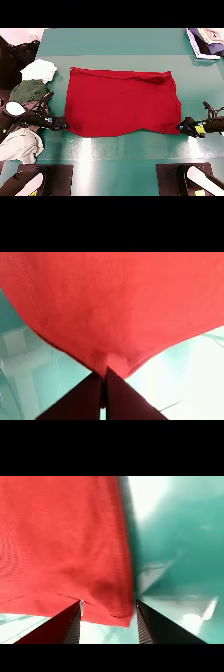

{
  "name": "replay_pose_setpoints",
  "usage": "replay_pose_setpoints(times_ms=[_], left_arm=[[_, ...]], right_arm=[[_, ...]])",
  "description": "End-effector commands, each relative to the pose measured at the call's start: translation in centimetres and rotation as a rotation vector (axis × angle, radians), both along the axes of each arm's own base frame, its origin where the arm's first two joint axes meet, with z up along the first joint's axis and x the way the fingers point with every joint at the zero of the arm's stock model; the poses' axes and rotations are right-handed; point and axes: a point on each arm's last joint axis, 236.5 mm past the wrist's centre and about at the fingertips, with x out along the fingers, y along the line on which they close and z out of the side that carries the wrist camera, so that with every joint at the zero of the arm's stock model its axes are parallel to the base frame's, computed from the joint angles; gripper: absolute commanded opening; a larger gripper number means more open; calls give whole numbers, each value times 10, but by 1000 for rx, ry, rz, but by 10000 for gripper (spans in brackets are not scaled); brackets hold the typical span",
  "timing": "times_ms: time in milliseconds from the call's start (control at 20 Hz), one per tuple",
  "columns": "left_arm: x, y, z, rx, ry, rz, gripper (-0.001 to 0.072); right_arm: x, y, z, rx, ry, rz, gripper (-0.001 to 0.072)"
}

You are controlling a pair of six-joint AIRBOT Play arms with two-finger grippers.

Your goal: Fold the shirts.

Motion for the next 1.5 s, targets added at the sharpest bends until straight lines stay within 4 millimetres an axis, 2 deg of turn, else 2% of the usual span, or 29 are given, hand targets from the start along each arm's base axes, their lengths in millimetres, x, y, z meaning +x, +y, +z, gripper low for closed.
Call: replay_pose_setpoints(times_ms=[0, 50, 150, 250, 350, 450, 550, 650, 750, 850, 950, 1000, 1100, 1150, 1250, 1350, 1450], left_arm=[[0, -1, 1, -4, 1, -1, 26], [0, -2, 2, -11, 1, 2, 26], [1, -5, 4, -25, -1, 7, 26], [9, -5, 14, -25, -30, 5, 25], [32, -5, 45, -26, -112, -5, 26], [62, -6, 97, -26, -248, -17, 26], [88, -6, 164, -21, -409, -31, 26], [103, -7, 243, -18, -597, -44, 26], [106, -7, 329, -7, -806, -49, 26], [93, -8, 405, 3, -996, -53, 26], [65, -9, 480, 15, -1190, -56, 26], [47, -9, 512, 16, -1277, -54, 26], [13, -11, 561, 21, -1425, -55, 25], [-6, -11, 581, 20, -1489, -51, 26], [-35, -10, 606, -1, -1581, -17, 25], [-58, -9, 619, -3, -1640, -4, 25], [-61, -8, 619, -2, -1646, 1, 25]], right_arm=[[4, 6, -4, 38, 1, -8, 299], [3, 6, -4, 39, 3, -6, 288], [2, 8, -2, 48, 1, 18, 46], [7, 9, 12, 64, -15, 42, 17], [30, 9, 43, 87, -96, 45, 17], [70, 5, 99, 65, -294, 18, 16], [100, 0, 165, 13, -501, 8, 15], [122, 1, 248, -32, -733, -1, 16], [128, 9, 325, -62, -936, 4, 16], [121, 18, 393, -125, -1101, 32, 15], [106, 27, 458, -216, -1254, 63, 15], [96, 33, 487, -261, -1325, 77, 15], [76, 44, 540, -335, -1446, 96, 15], [66, 49, 564, -371, -1501, 107, 14], [49, 55, 602, -432, -1585, 105, 15], [40, 50, 633, -488, -1636, 68, 14], [41, 33, 649, -514, -1642, -7, 13]])
